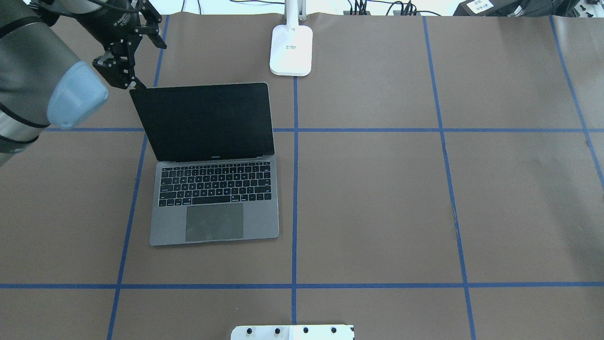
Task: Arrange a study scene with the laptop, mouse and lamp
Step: 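Open the left gripper off the laptop lid and withdraw the left arm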
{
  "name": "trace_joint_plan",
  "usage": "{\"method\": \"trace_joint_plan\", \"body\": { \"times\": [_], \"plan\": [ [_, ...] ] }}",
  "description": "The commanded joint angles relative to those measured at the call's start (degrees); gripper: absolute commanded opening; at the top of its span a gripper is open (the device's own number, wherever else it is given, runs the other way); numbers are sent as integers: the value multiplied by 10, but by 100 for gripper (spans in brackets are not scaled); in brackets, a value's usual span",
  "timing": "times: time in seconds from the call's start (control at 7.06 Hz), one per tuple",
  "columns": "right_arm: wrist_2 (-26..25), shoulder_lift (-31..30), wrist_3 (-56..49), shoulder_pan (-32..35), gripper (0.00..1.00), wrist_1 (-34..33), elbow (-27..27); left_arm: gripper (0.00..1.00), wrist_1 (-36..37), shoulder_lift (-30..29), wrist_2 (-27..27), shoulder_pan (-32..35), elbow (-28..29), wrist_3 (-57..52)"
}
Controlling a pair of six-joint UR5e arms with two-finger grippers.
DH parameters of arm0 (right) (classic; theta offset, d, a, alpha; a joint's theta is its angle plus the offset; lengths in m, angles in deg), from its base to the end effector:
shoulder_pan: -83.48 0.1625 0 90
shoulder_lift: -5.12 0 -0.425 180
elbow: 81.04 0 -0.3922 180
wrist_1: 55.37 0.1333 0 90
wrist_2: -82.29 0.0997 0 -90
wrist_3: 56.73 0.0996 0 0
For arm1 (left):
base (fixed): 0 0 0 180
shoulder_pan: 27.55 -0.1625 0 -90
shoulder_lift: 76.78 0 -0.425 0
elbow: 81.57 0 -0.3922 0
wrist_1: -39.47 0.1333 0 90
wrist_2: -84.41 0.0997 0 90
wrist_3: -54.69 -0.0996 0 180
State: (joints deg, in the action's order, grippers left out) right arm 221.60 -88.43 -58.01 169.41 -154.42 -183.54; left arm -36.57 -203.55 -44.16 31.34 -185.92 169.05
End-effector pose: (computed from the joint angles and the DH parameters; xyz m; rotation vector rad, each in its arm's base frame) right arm 0.0249 -0.4636 0.5908 -0.0226 -0.8606 -0.0868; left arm 0.2630 -0.5737 0.1995 -0.4602 0.8342 -1.1317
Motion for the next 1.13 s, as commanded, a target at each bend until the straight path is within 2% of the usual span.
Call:
{"method": "trace_joint_plan", "body": {
  "times": [0.0,0.28,0.57,0.99],
  "plan": [
    [-3,1,-6,0,100,0,-13,100,1,31,2,6,-31,-186],
    [-9,-7,-14,2,100,-1,-21,100,1,49,14,6,-31,-334],
    [-10,-41,-133,2,100,-5,-17,100,2,90,14,6,-39,-517],
    [19,-117,-263,2,100,-9,-7,100,-1,119,46,6,-38,-650]
  ]
}}
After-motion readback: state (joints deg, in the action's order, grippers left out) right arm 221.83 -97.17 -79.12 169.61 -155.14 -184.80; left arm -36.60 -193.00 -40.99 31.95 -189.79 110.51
